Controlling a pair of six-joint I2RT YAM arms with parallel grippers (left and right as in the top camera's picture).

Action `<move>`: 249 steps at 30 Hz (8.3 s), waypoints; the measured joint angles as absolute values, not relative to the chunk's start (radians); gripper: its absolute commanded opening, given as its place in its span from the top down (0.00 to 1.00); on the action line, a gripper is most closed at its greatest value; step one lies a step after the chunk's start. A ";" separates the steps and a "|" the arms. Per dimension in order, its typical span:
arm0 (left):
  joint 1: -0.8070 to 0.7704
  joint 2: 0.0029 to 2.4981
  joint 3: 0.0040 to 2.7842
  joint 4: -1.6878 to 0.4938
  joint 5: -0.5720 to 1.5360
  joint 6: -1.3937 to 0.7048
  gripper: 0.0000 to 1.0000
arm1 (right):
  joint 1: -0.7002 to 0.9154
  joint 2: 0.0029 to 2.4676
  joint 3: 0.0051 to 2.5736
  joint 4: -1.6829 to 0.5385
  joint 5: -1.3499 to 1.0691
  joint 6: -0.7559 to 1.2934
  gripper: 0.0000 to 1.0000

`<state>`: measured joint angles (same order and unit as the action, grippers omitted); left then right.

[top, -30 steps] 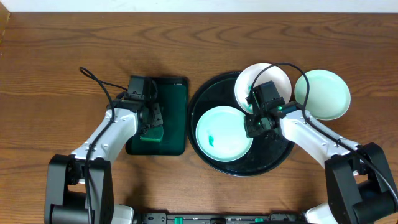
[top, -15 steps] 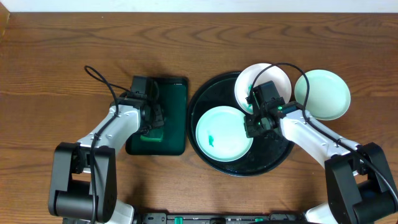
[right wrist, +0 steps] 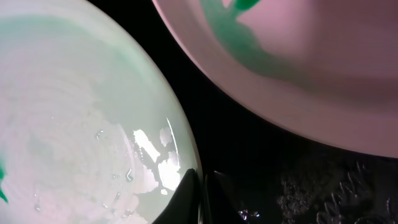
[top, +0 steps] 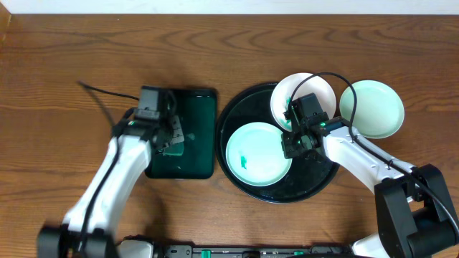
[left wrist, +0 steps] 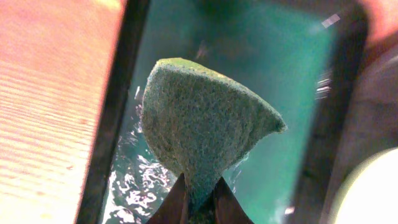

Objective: Clean dirty plates on tray and stack at the side

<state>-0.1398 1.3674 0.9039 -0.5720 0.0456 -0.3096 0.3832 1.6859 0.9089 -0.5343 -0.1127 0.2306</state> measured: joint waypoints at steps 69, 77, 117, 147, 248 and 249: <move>-0.140 1.346 0.904 -0.609 0.046 -0.283 0.92 | 0.383 1.686 0.917 -0.545 -0.081 0.337 0.99; -0.140 1.520 0.904 -0.567 0.046 -0.283 0.93 | 0.383 1.686 0.917 -0.546 -0.082 0.337 0.99; -0.140 0.986 0.923 -0.522 0.046 -0.280 0.92 | 0.383 1.686 0.917 -0.549 -0.082 0.338 0.99; -0.140 1.044 0.923 -0.538 0.046 -0.279 0.93 | 0.383 1.686 0.917 -0.535 -0.074 0.356 0.99; -0.139 1.436 1.385 -0.987 0.020 -0.265 0.93 | 0.383 1.686 0.917 -0.504 -0.073 0.356 0.99; -0.139 1.436 1.385 -0.987 0.020 -0.265 0.93 | 0.383 1.686 0.917 -0.504 -0.073 0.356 0.99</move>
